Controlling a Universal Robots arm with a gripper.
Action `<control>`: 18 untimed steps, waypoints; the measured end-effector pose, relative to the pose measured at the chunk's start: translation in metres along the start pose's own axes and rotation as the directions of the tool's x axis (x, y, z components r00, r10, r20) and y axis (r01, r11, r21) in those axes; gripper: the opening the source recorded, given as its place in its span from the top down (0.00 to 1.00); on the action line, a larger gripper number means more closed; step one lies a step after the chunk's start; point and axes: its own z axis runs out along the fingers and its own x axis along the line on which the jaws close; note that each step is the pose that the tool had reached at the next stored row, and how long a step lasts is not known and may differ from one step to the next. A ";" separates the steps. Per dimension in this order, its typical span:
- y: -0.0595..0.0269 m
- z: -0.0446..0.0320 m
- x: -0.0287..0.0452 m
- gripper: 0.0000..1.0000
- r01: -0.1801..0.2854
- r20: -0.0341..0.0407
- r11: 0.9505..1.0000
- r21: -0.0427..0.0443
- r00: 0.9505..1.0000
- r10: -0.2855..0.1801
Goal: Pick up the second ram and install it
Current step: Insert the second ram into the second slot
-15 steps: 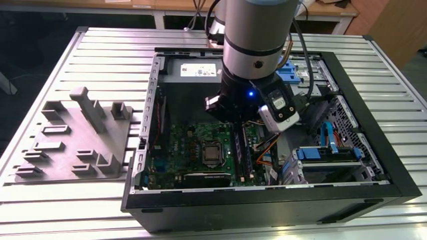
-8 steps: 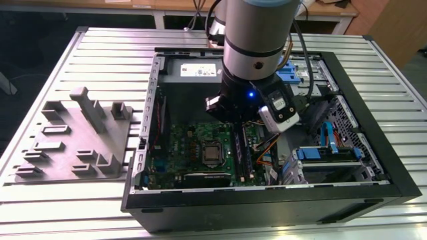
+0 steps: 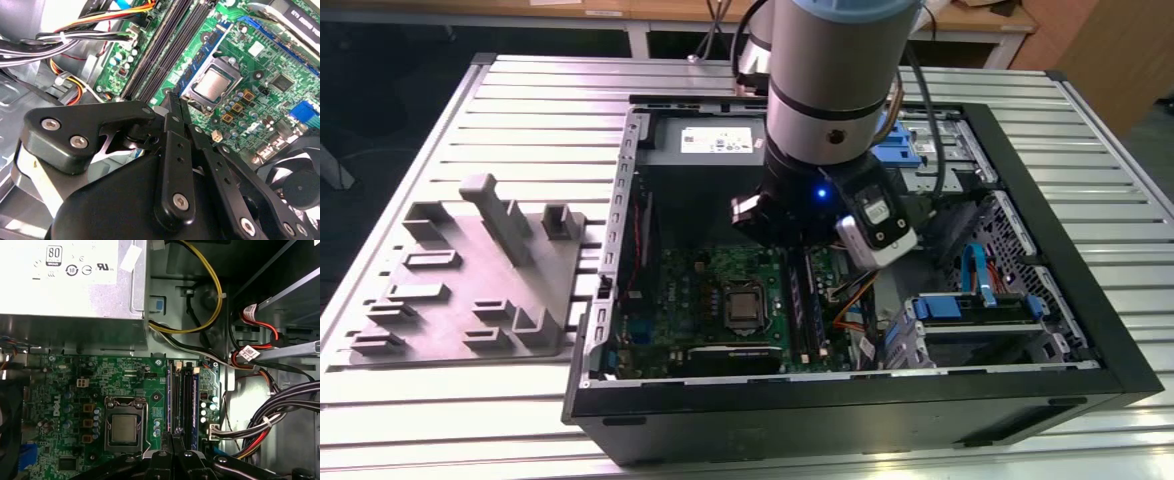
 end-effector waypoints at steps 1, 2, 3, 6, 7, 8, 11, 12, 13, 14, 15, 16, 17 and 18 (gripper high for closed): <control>-0.0001 0.0009 0.0000 0.89 0.000 0.000 1.000 0.000 1.000 0.000; -0.0001 0.0016 0.0001 0.89 0.000 0.000 1.000 0.000 1.000 0.000; -0.0002 0.0024 0.0001 0.89 0.000 0.000 1.000 0.000 1.000 0.000; -0.0004 0.0046 0.0002 0.89 0.000 0.000 1.000 0.000 1.000 0.000; -0.0004 0.0053 0.0002 0.89 0.000 0.000 1.000 0.000 1.000 0.000; -0.0005 0.0060 0.0003 0.89 0.000 0.000 1.000 0.000 1.000 0.000; -0.0007 0.0086 0.0004 0.89 0.000 0.000 1.000 0.000 1.000 0.000; -0.0008 0.0096 0.0004 0.89 0.000 0.000 1.000 0.000 1.000 0.000; -0.0008 0.0103 0.0004 0.89 0.000 0.000 1.000 0.000 1.000 0.000; -0.0008 0.0109 0.0005 0.89 0.000 0.000 1.000 0.000 1.000 0.000; -0.0009 0.0112 0.0005 0.89 0.000 0.000 1.000 0.000 1.000 0.000; -0.0009 0.0116 0.0005 0.89 0.000 0.000 1.000 0.000 1.000 0.000; -0.0009 0.0120 0.0005 0.89 0.000 0.000 1.000 -0.001 1.000 0.000; -0.0009 0.0124 0.0005 0.89 0.000 0.000 1.000 -0.001 1.000 0.000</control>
